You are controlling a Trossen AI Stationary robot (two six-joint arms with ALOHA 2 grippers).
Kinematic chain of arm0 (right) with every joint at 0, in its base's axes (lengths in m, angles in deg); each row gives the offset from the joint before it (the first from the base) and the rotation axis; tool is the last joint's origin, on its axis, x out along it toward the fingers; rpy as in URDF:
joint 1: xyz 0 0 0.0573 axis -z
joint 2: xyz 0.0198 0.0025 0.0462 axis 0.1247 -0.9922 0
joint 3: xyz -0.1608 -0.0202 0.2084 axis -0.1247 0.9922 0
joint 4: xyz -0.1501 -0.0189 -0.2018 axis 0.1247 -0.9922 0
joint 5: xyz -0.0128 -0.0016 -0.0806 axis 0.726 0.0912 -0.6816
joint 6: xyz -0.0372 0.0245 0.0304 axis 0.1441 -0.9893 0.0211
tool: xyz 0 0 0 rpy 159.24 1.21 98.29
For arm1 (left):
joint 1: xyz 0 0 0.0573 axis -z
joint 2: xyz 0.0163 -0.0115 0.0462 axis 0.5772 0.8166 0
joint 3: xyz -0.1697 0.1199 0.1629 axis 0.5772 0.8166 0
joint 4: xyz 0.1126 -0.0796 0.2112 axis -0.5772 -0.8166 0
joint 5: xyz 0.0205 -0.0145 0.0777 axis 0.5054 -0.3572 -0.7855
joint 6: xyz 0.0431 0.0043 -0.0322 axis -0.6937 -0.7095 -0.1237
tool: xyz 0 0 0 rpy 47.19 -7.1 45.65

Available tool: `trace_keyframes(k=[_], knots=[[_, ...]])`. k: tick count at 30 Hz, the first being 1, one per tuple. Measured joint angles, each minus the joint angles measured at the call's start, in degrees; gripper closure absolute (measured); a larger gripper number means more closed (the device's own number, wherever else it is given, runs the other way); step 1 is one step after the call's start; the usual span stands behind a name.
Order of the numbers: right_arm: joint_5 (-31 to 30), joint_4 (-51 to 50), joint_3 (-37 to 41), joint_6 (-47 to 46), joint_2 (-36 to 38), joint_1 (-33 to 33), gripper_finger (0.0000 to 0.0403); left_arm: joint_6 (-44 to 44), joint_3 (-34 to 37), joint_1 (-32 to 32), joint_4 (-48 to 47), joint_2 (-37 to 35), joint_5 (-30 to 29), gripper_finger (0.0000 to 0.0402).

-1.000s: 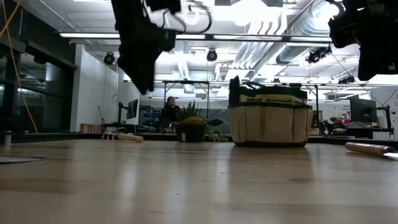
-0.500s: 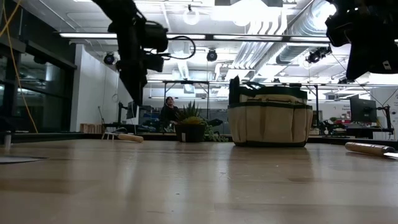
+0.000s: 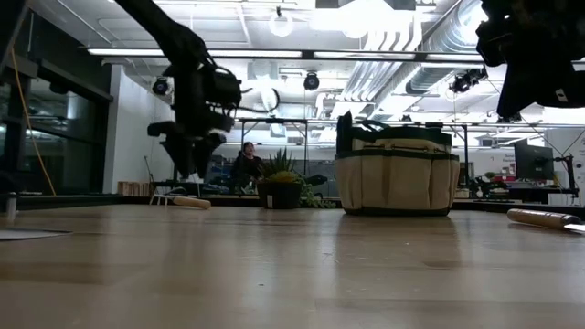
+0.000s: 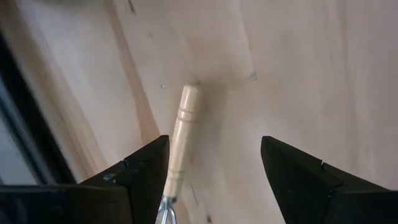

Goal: Pick & Place Garden tools in Gardening bag
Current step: Put the light brown hand rake into the light brown gardening bag

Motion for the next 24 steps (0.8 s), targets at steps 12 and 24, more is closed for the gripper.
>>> trace_keyframes(k=[12, 24], knots=[[0.00, 0.50, 0.00, -1.08, 0.00, 0.00, 0.0400, -0.80, 0.00, -4.34, 2.02, 5.13, -7.55, 0.0155], [0.00, 0.48, 0.00, -1.30, 0.00, 0.00, 0.0400, -7.26, 0.00, -9.53, 2.84, 5.13, -0.47, 0.0155]])
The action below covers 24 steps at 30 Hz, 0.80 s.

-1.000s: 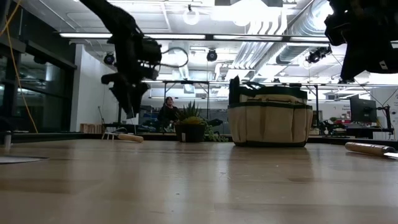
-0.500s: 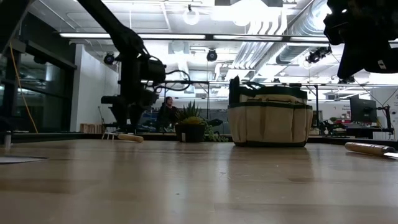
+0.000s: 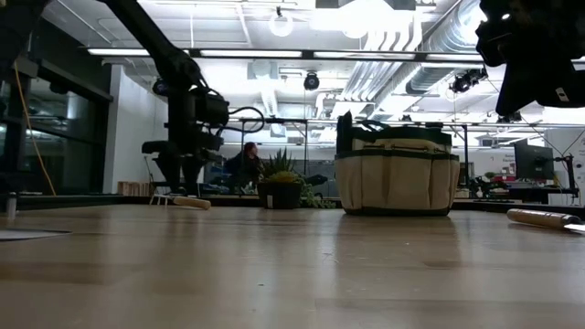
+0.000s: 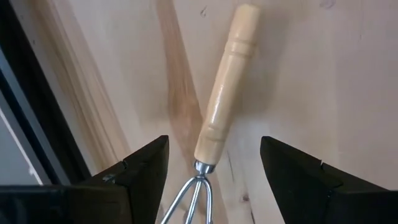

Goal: Pick & Place Garden tools in Gardening bag
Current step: Put the light brown hand rake into the light brown gardening bag

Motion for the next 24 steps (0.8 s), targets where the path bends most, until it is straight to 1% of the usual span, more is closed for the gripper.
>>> trace_keyframes(k=[9, 14, 18, 21, 24], knots=[[0.00, 0.35, 0.00, -0.02, 0.00, 0.00, 0.0400, -3.12, -0.01, -0.02, 1.45, 2.40, -1.40, 0.0155], [0.00, 0.35, 0.00, -0.02, 0.00, 0.00, 0.0400, -3.18, 0.00, -0.04, 1.37, 3.87, -3.44, 0.0155], [0.00, 0.35, 0.00, -0.02, 0.00, 0.00, 0.0400, -3.18, 0.00, -0.04, 2.05, 4.69, -3.47, 0.0157], [0.00, 0.35, 0.00, -0.02, 0.00, 0.00, 0.0400, -3.17, -0.02, -0.04, 2.14, 5.17, -2.89, 0.0170], [0.00, 0.35, 0.00, -0.02, 0.00, 0.00, 0.0400, -3.16, -0.04, -0.04, 1.93, 5.51, -2.98, 0.0198]])
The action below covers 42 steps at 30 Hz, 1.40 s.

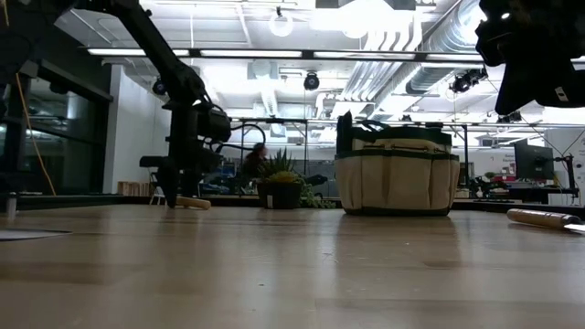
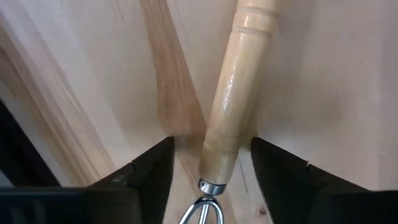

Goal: Pick & Place Garden tools in Gardening bag
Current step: Put the light brown hand rake into the light brown gardening bag

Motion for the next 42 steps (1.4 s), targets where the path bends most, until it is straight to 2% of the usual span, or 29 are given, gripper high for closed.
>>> trace_keyframes(k=[11, 19, 27, 34, 42], knots=[[0.02, -0.02, 0.00, 0.17, 0.00, 0.00, 0.0400, 1.57, -0.03, 0.00, -1.95, 0.01, 1.33, 0.0337], [0.04, -0.07, 0.00, 0.50, 0.00, 0.00, 0.0400, 9.35, -0.02, 0.05, -5.94, 0.02, 7.30, 0.0339], [0.28, -0.04, 0.00, 1.10, 0.00, 0.00, 0.0400, 26.96, 0.06, 2.71, -9.31, -0.01, 10.29, 0.0339], [0.41, -0.02, 0.00, 2.01, 0.00, 0.00, 0.0400, 38.78, 0.06, 7.68, -9.49, -2.61, 15.04, 0.0339], [2.85, 0.95, 0.00, 4.80, 0.00, 0.00, 0.0400, 52.21, 0.06, 16.39, -6.07, -9.04, 14.72, 0.0339]])
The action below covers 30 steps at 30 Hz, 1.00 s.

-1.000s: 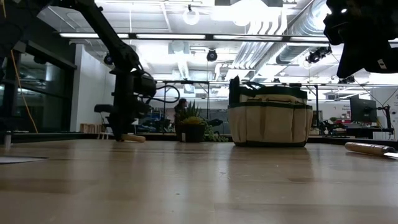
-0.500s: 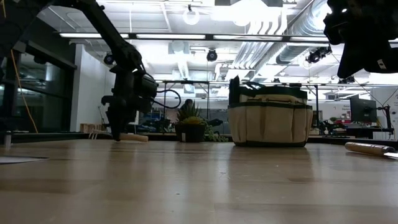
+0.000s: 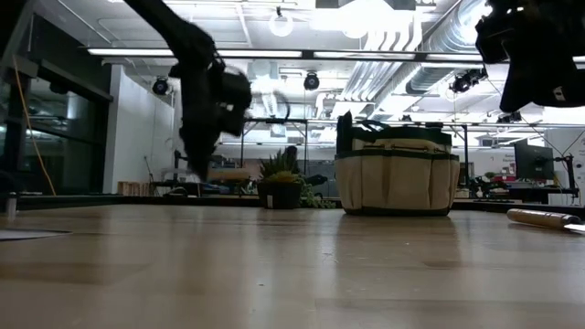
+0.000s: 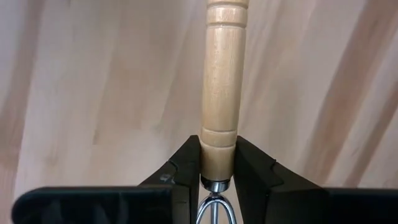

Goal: Pick & Place Garden tools in Gardening bag
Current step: Put the light brown hand rake into the light brown gardening bag

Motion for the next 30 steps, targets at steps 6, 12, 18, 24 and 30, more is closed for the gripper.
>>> trace_keyframes(k=[6, 12, 18, 24, 30], knots=[[0.25, 4.21, 0.00, 3.30, 0.00, 0.00, 0.0400, 13.86, -0.02, 8.65, 7.82, -6.04, -4.48, 0.0339], [0.13, 10.76, -0.02, 9.33, 0.00, 0.00, 0.0400, 26.77, -0.07, 19.34, 18.49, -10.14, -13.78, 0.0339], [-2.63, 16.55, -0.02, 15.14, 0.00, 0.00, 0.0400, 35.73, -0.07, 29.99, 32.33, -10.37, -27.46, 0.0339], [-6.68, 22.93, -0.02, 19.52, 0.00, 0.00, 0.0400, 39.36, -0.07, 37.97, 44.13, -10.37, -42.80, 0.0339], [-7.83, 31.62, -0.02, 27.46, 0.00, 0.00, 0.0400, 39.39, -0.07, 42.49, 51.83, -10.37, -50.53, 0.0339]])
